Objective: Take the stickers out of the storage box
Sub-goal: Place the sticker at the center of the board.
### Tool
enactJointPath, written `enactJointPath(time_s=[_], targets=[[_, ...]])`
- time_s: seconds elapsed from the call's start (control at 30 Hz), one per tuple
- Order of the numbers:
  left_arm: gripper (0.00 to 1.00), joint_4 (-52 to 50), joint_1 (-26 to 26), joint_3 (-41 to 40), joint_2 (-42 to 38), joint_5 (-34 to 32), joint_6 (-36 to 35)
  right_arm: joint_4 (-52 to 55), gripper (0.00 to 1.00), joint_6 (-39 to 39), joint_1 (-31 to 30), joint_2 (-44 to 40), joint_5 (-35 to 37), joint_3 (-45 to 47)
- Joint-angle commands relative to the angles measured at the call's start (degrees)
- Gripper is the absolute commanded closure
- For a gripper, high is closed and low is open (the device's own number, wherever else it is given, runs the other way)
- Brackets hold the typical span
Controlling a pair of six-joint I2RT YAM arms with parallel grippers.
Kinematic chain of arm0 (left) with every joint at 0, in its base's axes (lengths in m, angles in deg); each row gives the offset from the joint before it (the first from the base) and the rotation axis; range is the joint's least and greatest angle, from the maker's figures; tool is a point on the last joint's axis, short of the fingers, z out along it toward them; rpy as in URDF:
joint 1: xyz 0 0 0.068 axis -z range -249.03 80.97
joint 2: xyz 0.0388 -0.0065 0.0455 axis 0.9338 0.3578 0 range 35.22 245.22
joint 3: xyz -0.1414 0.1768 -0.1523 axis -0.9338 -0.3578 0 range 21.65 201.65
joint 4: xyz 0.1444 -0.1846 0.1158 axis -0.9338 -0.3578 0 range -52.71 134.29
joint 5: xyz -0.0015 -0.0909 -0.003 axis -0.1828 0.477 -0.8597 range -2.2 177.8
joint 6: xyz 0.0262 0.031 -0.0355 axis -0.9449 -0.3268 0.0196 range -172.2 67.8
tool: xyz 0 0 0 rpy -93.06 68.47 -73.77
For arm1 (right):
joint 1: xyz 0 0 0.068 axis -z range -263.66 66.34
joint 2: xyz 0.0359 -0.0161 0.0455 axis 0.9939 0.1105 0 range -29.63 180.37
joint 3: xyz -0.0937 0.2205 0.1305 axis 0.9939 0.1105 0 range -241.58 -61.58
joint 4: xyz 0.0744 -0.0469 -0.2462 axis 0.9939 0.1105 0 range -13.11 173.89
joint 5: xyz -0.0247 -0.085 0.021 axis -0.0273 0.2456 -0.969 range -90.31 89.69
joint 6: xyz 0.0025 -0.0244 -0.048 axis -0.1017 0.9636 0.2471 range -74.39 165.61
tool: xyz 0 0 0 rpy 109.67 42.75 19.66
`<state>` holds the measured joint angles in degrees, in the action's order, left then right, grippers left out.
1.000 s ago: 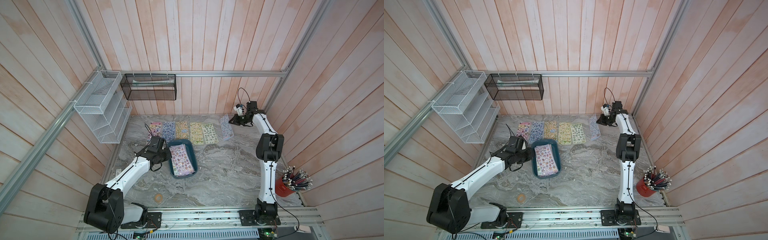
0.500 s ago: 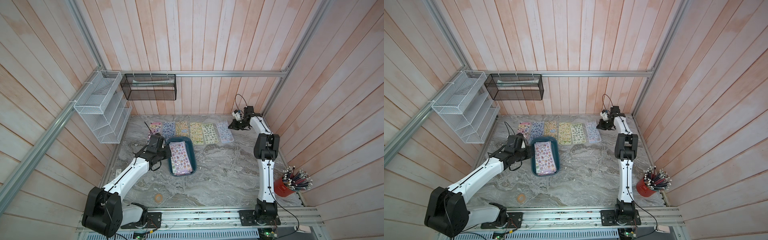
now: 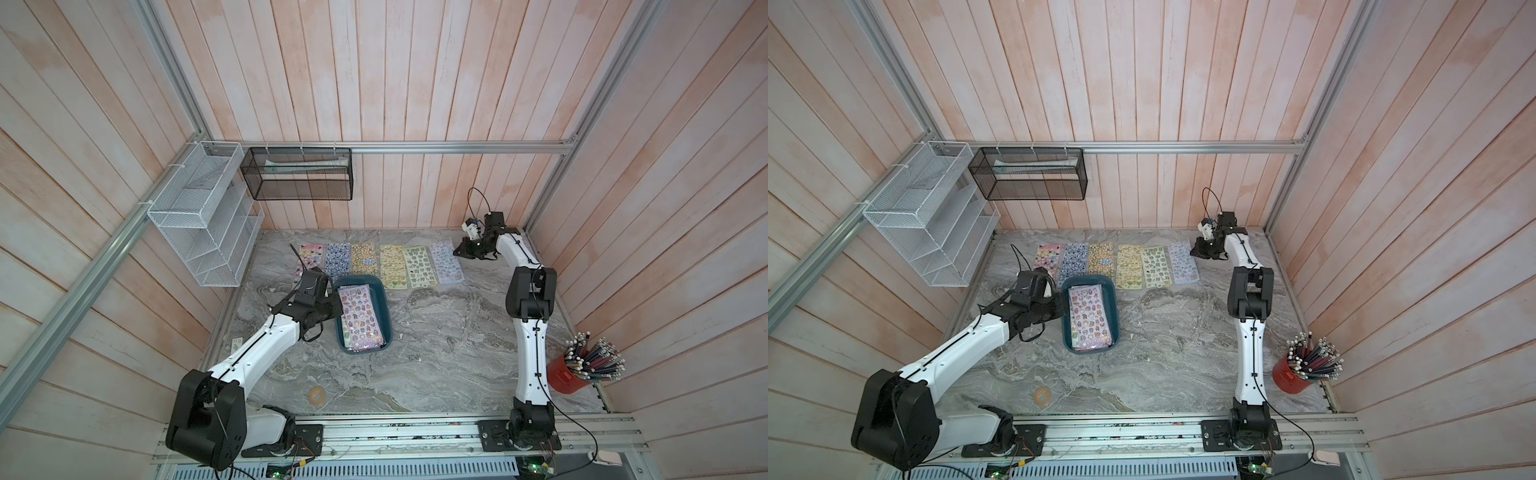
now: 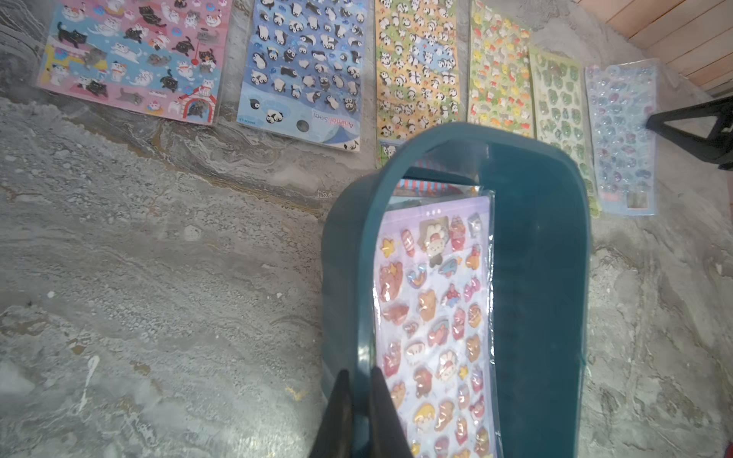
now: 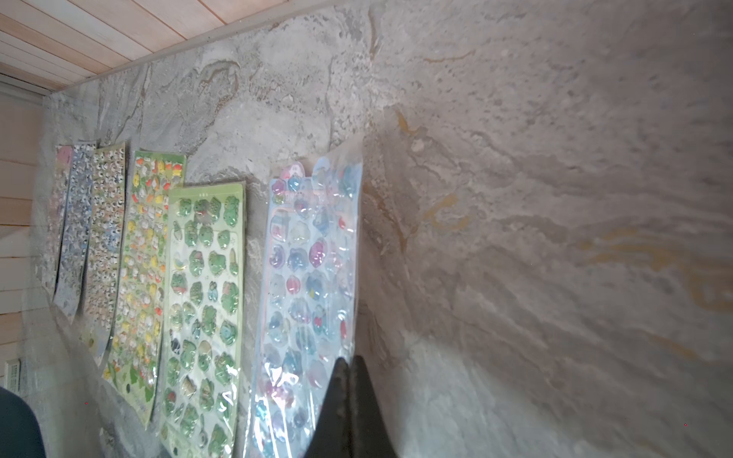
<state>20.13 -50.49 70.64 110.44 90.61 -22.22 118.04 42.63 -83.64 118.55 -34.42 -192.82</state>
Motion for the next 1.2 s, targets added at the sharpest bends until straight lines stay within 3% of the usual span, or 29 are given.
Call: enactJointPath(time_s=[0.0, 0.4, 0.57, 0.73, 0.9, 1.0, 1.17], targets=[[1.00, 1.7, 0.4, -0.1, 0.1, -0.2, 0.2, -1.2, 0.94, -1.0, -0.4, 0.8, 0.5, 1.5], [1.00, 2.3, 0.2, -1.2, -0.3, 0.7, 2.9, -0.3, 0.70, -1.5, -0.3, -5.1, 5.8, 2.8], [1.00, 1.8, 0.2, -2.6, 0.1, 2.4, 6.1, -4.8, 0.68, -2.2, -2.9, -15.9, 12.1, 13.8], [1.00, 2.5, 0.1, -5.6, -1.3, 4.2, 8.2, -15.3, 0.68, -5.6, -10.0, -31.0, 15.1, 32.1], [1.00, 3.2, 0.1, -9.3, -4.2, 4.0, 10.1, -24.3, 0.79, -11.0, -21.9, -43.5, 17.9, 48.2], [1.00, 5.1, 0.2, -12.1, -6.1, 4.4, 11.8, -25.9, 0.86, -12.4, -31.4, -46.1, 22.8, 51.3], [1.00, 5.1, 0.1, -13.3, -6.3, 4.6, 11.8, -26.0, 0.87, -14.4, -43.0, -43.7, 24.8, 49.9]])
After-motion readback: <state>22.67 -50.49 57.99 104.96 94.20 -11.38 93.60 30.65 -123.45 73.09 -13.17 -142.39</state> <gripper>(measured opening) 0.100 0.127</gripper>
